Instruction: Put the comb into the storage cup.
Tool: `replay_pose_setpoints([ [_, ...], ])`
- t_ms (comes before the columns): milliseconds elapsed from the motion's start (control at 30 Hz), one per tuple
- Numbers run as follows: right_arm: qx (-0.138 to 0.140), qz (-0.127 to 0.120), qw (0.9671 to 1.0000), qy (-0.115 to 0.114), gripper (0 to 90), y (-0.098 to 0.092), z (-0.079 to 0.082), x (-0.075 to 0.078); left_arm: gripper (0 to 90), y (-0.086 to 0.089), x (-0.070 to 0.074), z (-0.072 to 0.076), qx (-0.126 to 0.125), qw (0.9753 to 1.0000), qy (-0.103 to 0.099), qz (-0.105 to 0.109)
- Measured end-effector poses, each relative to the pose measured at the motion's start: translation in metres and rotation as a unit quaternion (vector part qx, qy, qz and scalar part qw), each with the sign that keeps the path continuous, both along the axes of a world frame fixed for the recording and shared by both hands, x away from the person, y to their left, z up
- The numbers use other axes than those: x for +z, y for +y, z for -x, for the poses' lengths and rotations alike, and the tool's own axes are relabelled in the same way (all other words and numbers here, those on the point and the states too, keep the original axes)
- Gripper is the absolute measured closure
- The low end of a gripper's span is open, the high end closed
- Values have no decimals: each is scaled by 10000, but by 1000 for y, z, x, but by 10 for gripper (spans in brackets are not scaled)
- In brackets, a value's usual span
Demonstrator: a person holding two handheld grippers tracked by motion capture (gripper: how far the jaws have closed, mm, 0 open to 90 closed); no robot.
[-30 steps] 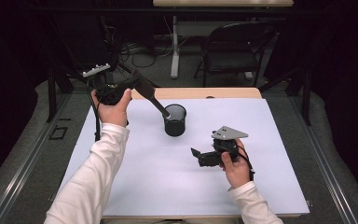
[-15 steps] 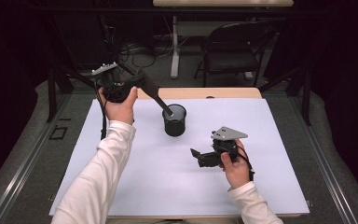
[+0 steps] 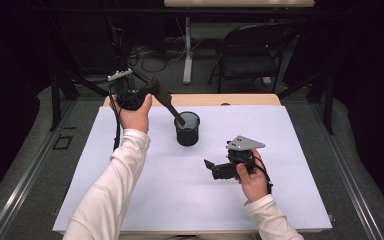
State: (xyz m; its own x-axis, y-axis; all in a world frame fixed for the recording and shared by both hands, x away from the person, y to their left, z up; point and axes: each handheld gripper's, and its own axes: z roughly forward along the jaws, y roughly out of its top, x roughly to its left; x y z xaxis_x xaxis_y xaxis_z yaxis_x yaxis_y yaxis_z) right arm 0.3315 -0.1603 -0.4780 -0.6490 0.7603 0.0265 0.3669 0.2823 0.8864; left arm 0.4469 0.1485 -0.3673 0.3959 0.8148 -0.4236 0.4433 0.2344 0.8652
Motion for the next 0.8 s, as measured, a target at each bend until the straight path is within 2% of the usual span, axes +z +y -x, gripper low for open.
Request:
replay_pose_setpoints([
  [267,19,13,10000,5,1,0,0,0,847,-8,-9,-6,42,9999,106,-36],
  [533,24,31,10000,-1,2,1,1,0,847,-9,-26,-12,91,9995,293,19],
  [800,30,55,10000,12,2,1,1,-1,847,-10,-36,-16,128,9990,411,70],
])
